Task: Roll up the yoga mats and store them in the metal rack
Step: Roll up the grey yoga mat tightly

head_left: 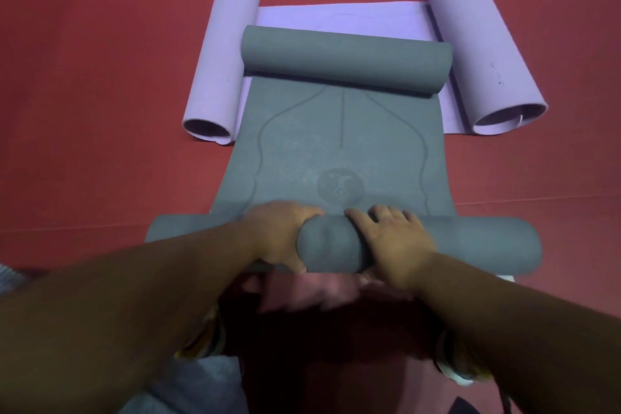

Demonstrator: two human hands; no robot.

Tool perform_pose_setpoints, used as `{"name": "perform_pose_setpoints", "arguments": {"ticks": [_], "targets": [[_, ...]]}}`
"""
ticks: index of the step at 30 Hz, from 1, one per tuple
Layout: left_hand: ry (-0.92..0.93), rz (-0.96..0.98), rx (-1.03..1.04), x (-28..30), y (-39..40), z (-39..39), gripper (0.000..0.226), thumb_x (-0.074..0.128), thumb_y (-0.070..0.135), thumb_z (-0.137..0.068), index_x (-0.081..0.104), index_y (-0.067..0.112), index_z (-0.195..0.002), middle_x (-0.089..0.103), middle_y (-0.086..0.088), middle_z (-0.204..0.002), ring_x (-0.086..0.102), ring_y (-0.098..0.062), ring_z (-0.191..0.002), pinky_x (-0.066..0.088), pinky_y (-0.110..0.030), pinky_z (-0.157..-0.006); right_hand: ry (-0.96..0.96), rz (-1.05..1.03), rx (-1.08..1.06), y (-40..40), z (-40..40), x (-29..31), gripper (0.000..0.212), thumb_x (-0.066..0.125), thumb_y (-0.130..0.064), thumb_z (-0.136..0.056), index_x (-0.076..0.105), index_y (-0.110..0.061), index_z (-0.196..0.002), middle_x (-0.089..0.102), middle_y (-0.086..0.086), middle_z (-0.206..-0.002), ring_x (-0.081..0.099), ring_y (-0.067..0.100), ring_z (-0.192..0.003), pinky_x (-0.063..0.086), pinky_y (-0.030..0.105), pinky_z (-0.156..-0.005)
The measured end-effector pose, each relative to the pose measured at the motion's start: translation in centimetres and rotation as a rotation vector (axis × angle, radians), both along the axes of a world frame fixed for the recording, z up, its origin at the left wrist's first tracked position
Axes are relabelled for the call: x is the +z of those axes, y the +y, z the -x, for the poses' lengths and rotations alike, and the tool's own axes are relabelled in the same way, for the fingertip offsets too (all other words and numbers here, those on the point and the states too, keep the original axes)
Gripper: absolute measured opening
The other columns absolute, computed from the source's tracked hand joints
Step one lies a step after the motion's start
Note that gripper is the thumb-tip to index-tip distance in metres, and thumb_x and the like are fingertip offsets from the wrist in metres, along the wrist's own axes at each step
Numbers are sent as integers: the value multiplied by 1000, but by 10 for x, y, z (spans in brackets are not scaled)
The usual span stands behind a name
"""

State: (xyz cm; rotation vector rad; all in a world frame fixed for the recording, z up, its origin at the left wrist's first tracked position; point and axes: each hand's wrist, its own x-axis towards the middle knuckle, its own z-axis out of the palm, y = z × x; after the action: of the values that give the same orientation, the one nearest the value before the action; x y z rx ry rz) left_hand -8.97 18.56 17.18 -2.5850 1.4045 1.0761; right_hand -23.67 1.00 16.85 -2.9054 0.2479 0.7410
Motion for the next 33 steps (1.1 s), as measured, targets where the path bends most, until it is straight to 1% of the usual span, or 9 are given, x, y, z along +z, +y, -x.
{"name": "perform_pose_setpoints", "arguments": {"ticks": [5,10,15,17,20,24,27,29,33], "targets": [[-11,-59,-111,-45,5,16,92,86,56,-54,45,40,-135,62,8,-124,62,-20,-112,48,-31,-89,122,-12,-3,17,8,-44,109,80,-57,-68,18,-30,-154,42,9,-138,43,31,-128,36,50,-107],[83,-138,-41,-83,18,24,98,87,53,-50,40,44,-136,58,10,-129,60,-18,-114,49,-31,-95,204,-41,30,29,5,-78,109,84,-49,-69,19,-27,-153,42,13,-141,42,34,-129,33,52,-108],[219,-186,-58,-96,4,2,110,93,45,-52,34,38,-144,55,3,-134,57,-19,-116,47,-31,-99,251,-220,-78,6,-13,-82,94,88,-48,-60,34,-24,-133,59,6,-124,57,31,-116,48,41,-97],[188,-191,-72,-99,3,1,119,93,52,-49,24,43,-145,49,0,-138,53,-21,-121,44,-36,-102,290,-271,-110,1,-20,-86,86,88,-47,-60,40,-22,-127,62,5,-122,60,31,-114,51,39,-95],[16,-161,-106,-101,5,11,119,87,60,-49,18,47,-145,37,-2,-142,42,-25,-129,37,-50,-107,375,-324,-133,-3,-33,-92,89,91,-42,-63,42,-22,-135,60,5,-131,58,28,-121,48,35,-101],[-82,-171,-96,-116,5,31,128,89,59,-53,9,41,-151,33,-3,-150,41,-29,-134,34,-53,-108,442,-395,-127,-12,-44,-98,94,92,-39,-67,40,-25,-143,54,-1,-141,52,22,-129,40,29,-104],[-36,-143,-67,-121,-1,22,119,87,57,-51,16,44,-146,42,2,-144,50,-26,-127,40,-51,-104,421,-290,-21,-7,-42,-101,104,90,-56,-56,37,-27,-141,49,0,-141,50,27,-128,43,43,-106],[35,-132,-61,-119,-6,10,114,86,58,-47,24,46,-141,49,7,-135,56,-21,-119,47,-47,-99,379,-235,3,-5,-42,-103,111,90,-59,-51,35,-28,-142,47,1,-138,48,28,-128,42,49,-105],[150,-93,-53,-106,-21,-9,108,87,58,-44,34,47,-138,55,12,-122,59,-15,-107,52,-41,-93,385,-376,9,-25,-57,-84,105,95,-46,-53,41,-35,-142,59,-7,-130,58,20,-122,48,36,-102]]}}
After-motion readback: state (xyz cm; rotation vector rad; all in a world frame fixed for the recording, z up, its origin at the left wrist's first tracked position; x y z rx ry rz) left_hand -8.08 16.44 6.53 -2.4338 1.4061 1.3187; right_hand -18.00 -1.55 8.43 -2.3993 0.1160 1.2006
